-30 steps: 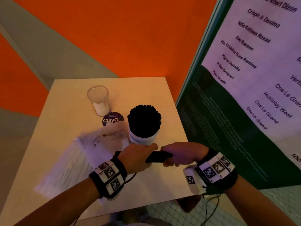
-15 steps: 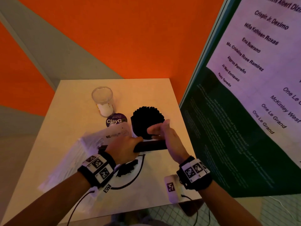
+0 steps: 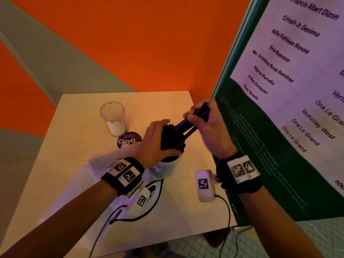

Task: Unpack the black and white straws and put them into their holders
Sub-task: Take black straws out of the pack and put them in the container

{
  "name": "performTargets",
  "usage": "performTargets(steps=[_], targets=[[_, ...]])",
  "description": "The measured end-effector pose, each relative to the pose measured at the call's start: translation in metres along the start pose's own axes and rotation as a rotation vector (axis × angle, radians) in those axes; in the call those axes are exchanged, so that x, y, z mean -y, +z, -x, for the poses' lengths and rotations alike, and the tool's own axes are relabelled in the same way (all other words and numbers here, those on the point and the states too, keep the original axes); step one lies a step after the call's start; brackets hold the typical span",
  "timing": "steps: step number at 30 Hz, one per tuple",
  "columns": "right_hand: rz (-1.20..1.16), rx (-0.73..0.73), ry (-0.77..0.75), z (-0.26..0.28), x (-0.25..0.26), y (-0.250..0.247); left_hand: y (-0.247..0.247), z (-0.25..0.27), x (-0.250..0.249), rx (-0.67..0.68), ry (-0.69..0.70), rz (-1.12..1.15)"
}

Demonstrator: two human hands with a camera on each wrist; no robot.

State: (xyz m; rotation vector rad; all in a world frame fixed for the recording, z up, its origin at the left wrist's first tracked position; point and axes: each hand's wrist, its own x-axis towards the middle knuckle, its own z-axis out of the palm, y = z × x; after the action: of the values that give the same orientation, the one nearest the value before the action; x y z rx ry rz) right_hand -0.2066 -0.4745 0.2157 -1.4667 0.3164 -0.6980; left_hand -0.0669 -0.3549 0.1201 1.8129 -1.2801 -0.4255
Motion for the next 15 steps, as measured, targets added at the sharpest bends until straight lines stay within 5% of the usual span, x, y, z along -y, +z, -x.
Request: performTargets(steps=[9, 15], targets=[[0.581, 0.092, -0.076, 0.01, -0.076, 0.0, -0.006, 0.053, 0.045, 0.032, 0.029, -0.217], [1.249, 0.235, 0.026, 0.028, -0.142, 0.002, -0.01, 0.088, 0.065, 0.173, 0.014, -0.404]])
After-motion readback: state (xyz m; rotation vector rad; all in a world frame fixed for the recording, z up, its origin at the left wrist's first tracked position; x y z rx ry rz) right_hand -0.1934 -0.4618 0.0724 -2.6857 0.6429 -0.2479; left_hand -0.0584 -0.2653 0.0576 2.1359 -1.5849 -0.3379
